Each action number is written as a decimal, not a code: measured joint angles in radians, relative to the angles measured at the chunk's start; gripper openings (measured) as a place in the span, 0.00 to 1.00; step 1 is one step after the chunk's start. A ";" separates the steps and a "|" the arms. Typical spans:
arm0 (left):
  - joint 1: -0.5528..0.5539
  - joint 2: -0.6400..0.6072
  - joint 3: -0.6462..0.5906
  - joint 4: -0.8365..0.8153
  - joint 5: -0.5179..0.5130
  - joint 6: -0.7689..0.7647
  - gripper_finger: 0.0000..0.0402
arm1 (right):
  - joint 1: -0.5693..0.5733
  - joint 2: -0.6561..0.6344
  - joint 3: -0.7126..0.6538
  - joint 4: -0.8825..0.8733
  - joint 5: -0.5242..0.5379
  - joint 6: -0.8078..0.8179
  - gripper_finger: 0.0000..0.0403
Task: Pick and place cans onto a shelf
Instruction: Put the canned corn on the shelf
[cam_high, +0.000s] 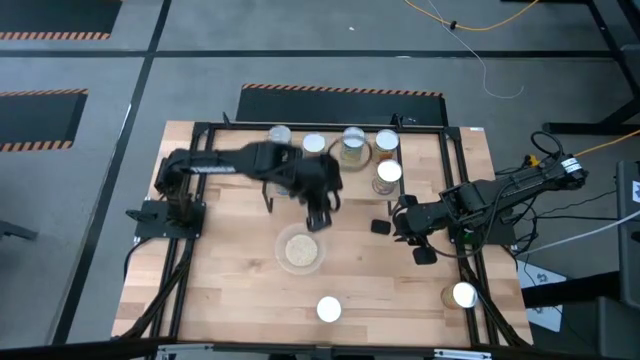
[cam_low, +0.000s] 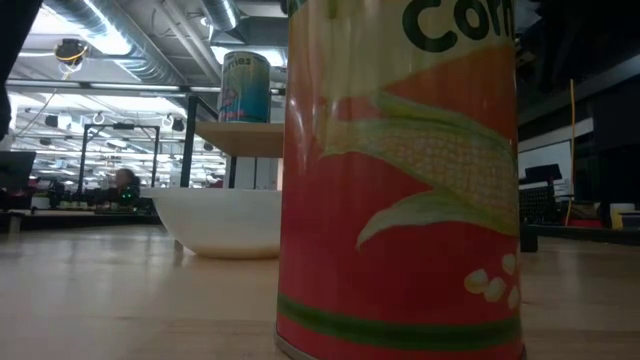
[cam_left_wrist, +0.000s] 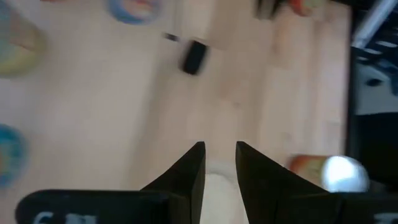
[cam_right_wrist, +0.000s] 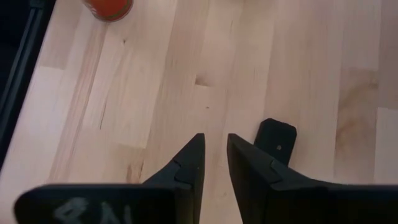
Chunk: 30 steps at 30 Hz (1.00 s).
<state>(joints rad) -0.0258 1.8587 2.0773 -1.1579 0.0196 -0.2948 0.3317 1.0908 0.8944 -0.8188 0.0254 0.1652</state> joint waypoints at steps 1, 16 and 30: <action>-0.028 0.000 0.000 0.000 -0.001 -0.030 0.21 | 0.000 0.000 0.000 0.000 0.000 0.012 0.18; -0.434 0.091 0.001 0.026 -0.181 -0.572 0.20 | 0.000 -0.001 0.000 -0.001 -0.001 0.275 0.18; -0.547 0.306 -0.001 0.115 -0.180 -0.888 0.20 | 0.000 0.011 0.000 0.008 0.000 0.248 0.18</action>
<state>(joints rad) -0.5729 2.1644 2.0766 -1.0433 -0.1606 -1.1828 0.3316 1.1021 0.8944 -0.8110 0.0250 0.4135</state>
